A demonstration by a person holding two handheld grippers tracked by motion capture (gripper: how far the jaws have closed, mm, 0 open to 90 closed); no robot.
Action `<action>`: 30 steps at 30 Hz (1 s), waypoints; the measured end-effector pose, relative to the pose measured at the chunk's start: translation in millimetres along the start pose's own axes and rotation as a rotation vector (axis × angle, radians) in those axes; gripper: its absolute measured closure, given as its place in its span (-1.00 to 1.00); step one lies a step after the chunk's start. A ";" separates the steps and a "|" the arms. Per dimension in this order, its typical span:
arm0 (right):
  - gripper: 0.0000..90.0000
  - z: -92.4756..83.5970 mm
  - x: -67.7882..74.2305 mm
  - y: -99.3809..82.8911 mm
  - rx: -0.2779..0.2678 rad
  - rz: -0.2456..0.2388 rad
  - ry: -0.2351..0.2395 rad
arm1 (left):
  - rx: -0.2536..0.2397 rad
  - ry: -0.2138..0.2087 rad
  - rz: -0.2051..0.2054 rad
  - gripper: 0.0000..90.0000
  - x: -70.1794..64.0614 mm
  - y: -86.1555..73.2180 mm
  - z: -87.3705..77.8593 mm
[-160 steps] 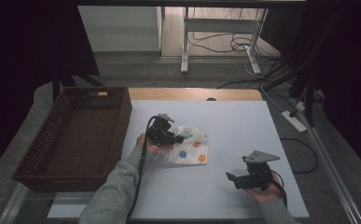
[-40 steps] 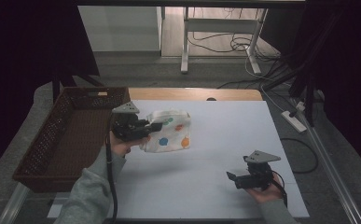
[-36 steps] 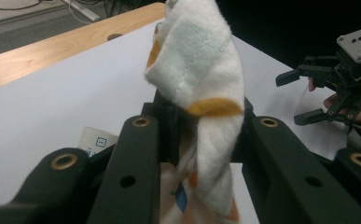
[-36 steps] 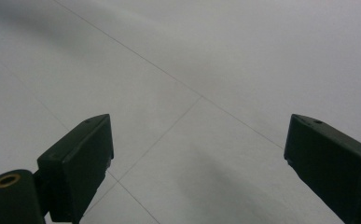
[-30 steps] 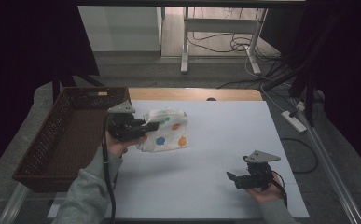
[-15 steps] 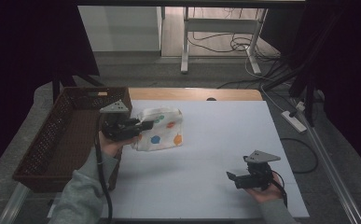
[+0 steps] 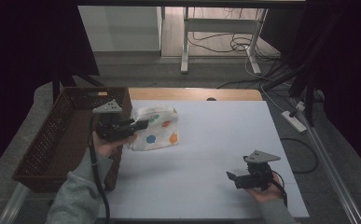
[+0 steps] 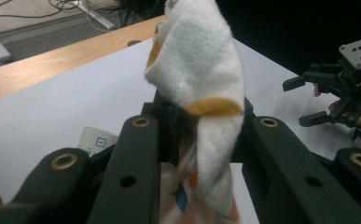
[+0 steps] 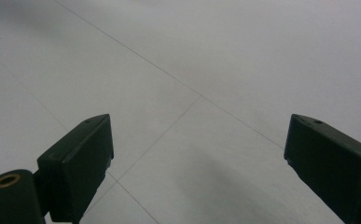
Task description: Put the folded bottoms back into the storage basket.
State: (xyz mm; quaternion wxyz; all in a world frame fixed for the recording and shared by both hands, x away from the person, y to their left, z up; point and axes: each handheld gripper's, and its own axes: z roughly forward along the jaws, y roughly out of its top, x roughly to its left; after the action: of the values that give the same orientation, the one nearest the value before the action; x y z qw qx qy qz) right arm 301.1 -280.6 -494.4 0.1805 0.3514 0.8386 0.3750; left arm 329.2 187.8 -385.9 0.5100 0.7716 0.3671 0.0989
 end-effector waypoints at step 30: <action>-0.82 0.4 0.0 0.0 0.000 0.000 -0.002 | -0.044 0.049 -0.020 0.60 9.4 -7.8 -35.6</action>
State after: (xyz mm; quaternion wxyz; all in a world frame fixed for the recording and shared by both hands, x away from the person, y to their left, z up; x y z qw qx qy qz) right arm 301.3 -280.4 -494.6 0.1812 0.3516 0.8385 0.3747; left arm 313.5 221.2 -378.3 0.5187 0.7540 0.3846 0.1207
